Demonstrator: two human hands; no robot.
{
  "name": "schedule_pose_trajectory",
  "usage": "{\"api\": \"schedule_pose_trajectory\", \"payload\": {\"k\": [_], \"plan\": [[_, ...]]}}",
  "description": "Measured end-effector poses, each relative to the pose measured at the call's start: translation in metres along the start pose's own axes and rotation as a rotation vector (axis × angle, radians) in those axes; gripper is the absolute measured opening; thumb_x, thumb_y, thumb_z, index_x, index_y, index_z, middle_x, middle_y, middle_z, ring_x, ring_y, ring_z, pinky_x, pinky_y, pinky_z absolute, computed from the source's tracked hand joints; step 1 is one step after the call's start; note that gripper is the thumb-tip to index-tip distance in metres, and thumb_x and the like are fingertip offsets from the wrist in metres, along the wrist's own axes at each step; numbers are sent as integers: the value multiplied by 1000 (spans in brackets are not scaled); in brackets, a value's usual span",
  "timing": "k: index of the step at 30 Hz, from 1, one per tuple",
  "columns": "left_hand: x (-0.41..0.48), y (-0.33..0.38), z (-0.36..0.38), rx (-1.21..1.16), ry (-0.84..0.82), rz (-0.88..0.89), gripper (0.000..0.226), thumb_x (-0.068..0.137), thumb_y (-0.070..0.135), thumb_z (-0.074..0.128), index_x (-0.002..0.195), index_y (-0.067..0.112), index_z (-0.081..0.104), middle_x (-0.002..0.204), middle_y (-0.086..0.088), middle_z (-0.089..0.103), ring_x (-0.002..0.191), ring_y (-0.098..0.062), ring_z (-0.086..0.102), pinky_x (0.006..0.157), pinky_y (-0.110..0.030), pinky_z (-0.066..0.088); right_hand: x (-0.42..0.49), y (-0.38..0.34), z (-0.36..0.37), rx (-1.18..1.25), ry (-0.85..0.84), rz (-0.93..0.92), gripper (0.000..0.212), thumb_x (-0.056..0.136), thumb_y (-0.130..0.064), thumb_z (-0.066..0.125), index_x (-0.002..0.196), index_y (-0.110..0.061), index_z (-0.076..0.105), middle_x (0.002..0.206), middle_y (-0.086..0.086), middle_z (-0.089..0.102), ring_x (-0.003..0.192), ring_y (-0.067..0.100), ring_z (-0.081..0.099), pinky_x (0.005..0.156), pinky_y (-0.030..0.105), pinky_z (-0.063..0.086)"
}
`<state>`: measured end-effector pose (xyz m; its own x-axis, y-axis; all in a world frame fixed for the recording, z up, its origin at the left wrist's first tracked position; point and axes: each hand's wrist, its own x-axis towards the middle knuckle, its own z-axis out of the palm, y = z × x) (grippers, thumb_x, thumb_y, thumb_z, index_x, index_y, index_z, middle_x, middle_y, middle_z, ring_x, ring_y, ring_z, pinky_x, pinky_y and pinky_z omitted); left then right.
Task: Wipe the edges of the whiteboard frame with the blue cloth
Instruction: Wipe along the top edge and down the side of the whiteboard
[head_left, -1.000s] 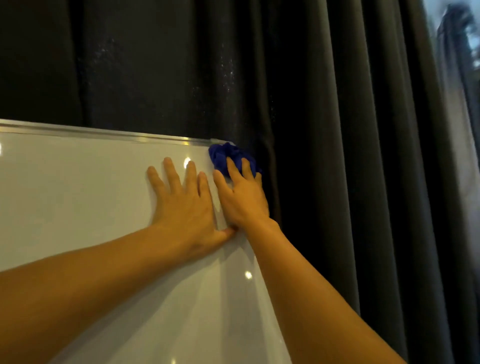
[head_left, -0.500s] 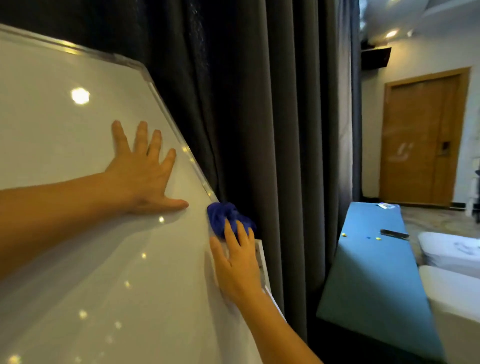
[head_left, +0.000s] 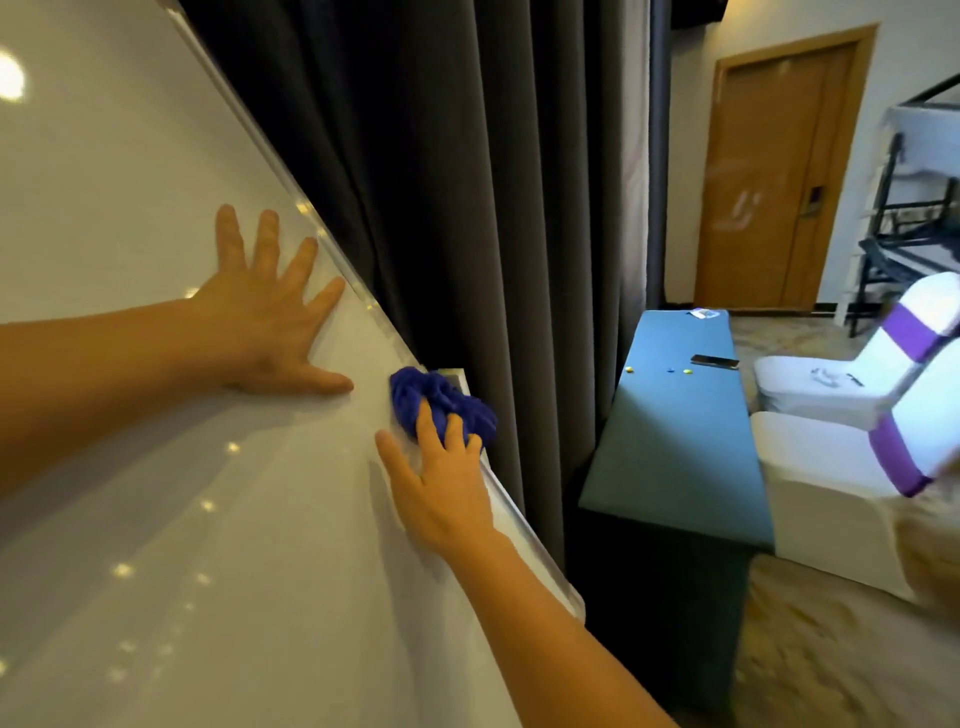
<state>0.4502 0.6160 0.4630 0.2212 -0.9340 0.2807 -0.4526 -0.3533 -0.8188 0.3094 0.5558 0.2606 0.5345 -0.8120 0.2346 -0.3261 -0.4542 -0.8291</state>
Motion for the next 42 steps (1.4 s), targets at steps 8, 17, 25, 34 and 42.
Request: {"api": "schedule_pose_trajectory", "payload": {"k": [8,17,25,34,42], "plan": [[2,27,2,-26,-25,-18,132,48,99,-11,153,19,-10,161,-24,-12,141,-58,-16,103,-78,-12,7,37,-4,158,-9,366,83,84,-83,27,153,-46,-2,167,2,-4,149,42,-10,114,66,7],[-9,75,8,-93,-8,-97,128,51,98,-4,154,21,-6,160,-28,-10,138,-61,-18,105,-77,-11,-4,70,24,178,54,256,73,71,-94,18,134,-73,-13,166,-3,-11,148,40,-18,113,69,6],[-24,117,10,-104,-89,-76,128,58,98,9,154,16,-8,160,-27,-15,136,-64,-20,105,-80,-5,0,106,28,305,61,463,64,90,-76,27,148,-58,8,167,3,3,149,43,-6,114,66,1],[-40,163,21,-87,-65,27,126,61,96,11,154,14,-8,159,-29,-15,137,-63,-20,102,-81,-8,-36,166,44,208,68,418,61,93,-72,26,148,-58,5,167,0,1,151,36,-8,118,58,-1],[-44,179,33,-60,-68,52,125,59,95,8,154,15,-7,157,-34,-15,135,-65,-20,102,-82,-7,-22,107,52,379,16,172,55,91,-72,30,144,-64,14,165,-14,-1,150,27,-13,117,54,-2]]}}
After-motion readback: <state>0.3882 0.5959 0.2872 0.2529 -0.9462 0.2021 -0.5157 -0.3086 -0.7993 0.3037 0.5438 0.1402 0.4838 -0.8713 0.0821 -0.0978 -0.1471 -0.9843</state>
